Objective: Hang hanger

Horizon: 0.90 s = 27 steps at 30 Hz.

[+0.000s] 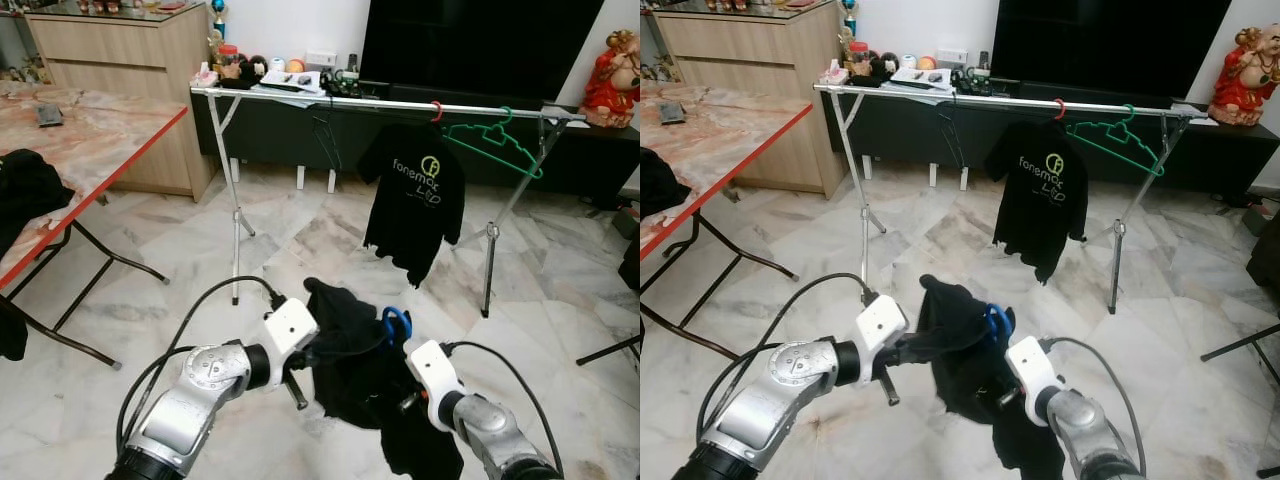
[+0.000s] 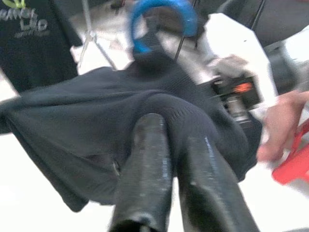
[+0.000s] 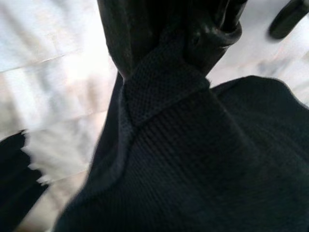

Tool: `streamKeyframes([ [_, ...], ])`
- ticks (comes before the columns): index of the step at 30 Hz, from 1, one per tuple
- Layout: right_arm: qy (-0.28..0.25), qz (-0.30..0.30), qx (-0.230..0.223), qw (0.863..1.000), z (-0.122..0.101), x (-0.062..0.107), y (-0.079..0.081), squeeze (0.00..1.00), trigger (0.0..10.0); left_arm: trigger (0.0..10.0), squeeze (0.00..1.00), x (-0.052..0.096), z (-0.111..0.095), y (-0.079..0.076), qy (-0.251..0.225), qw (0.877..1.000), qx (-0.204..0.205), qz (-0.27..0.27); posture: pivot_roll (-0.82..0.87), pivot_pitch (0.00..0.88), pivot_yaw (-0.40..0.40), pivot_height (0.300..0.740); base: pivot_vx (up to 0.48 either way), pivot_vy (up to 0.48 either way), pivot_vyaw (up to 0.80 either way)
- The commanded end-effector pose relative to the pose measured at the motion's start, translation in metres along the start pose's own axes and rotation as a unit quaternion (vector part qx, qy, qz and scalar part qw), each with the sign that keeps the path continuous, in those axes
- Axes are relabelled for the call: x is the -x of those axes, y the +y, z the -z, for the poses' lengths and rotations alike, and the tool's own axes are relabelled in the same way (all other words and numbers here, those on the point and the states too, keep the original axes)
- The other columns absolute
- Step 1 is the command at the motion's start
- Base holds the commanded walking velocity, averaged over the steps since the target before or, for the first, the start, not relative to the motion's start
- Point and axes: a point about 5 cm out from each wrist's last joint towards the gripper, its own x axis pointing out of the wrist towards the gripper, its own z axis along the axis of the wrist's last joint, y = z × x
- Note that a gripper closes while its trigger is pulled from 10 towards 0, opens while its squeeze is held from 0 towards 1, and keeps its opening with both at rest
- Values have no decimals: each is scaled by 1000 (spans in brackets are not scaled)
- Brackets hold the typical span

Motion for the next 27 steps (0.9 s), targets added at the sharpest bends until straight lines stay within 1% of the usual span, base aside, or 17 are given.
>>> streamKeyframes([
  [1, -25, 27, -7, 999, -15, 0, -11, 0, 0, 10000, 1000, -4, -4, -4, -7, 1000, -4, -3, 39, 0, -53, 740, 0, 0, 0],
  [5, -38, 17, 3, 999, -21, -1, -10, 0, 0, 10000, 1000, -8, -7, -4, -18, 1000, -4, -18, 39, 0, -56, 740, 0, 0, 0],
  [6, -42, 17, 3, 999, -24, -1, -11, 0, 0, 10000, 1000, -9, -9, -2, -22, 999, -7, -33, 37, 0, -57, 740, 0, 0, 0],
  [7, -42, 17, 3, 999, -24, -1, -11, 0, 0, 10000, 1000, -9, -9, -2, -22, 999, -7, -33, 37, 0, -57, 740, 0, 0, 0],
  [8, -48, 17, -2, 999, -27, -1, -13, 0, 0, 10000, 1000, -11, -11, 1, -25, 998, -6, -49, 34, 0, -57, 740, 0, 0, 0],
  [9, -53, 13, -3, 998, -29, -1, -13, 0, 0, 10000, 1000, -11, -11, 1, -28, 998, -2, -50, 33, 0, -57, 740, 0, 0, 0],
  [10, -57, 9, -4, 998, -31, -1, -13, 0, 0, 10000, 204, -11, -12, 1, -30, 998, 0, -51, 31, 0, -58, 740, 0, 0, 0],
  [11, -57, 9, -4, 998, -31, -1, -13, 0, 0, 10000, 204, -11, -12, 1, -30, 998, 0, -51, 31, 0, -58, 740, 0, 0, 0],
  [12, -64, -2, 2, 998, -34, -1, -13, 0, 0, 10000, 0, -10, -12, 2, -31, 998, 1, -50, 31, 0, -59, 740, 0, 0, 0],
  [13, -64, -2, 2, 998, -34, -1, -13, 0, 0, 10000, 0, -10, -12, 2, -31, 998, 1, -50, 31, 0, -59, 740, 0, 0, 0],
  [15, -71, -13, 16, 997, -37, 0, -14, 0, 0, 10000, 0, -6, -10, 4, -27, 998, -3, -49, 33, 0, -59, 740, 0, 0, 0],
  [16, -75, -19, 29, 997, -40, 2, -17, 0, 0, 10000, 0, 0, -7, 10, -18, 998, -8, -59, 36, 0, -61, 740, 0, 0, 0],
  [17, -70, -24, 55, 996, -41, 4, -21, 0, 0, 10000, 0, 10, -4, 19, -8, 997, -13, -77, 39, 0, -63, 740, 0, 0, 0],
  [19, -69, -25, 61, 995, -41, 5, -22, 0, 0, 10000, 0, 12, -3, 21, -6, 997, -14, -82, 39, 0, -63, 740, 0, 0, 0],
  [20, -68, -34, 78, 994, -42, 7, -25, 0, 0, 10000, 0, 23, 1, 29, 5, 995, -17, -97, 42, 0, -66, 740, 0, 0, 0],
  [21, -70, -36, 85, 993, -44, 8, -27, 0, 0, 10000, 0, 30, 4, 33, 12, 994, -20, -104, 43, 0, -67, 740, 0, 0, 0],
  [27, -83, -56, 117, 988, -53, 14, -36, 0, 0, 10000, 0, 55, 13, 46, 41, 991, -27, -125, 43, 0, -68, 740, 0, 0, 0],
])
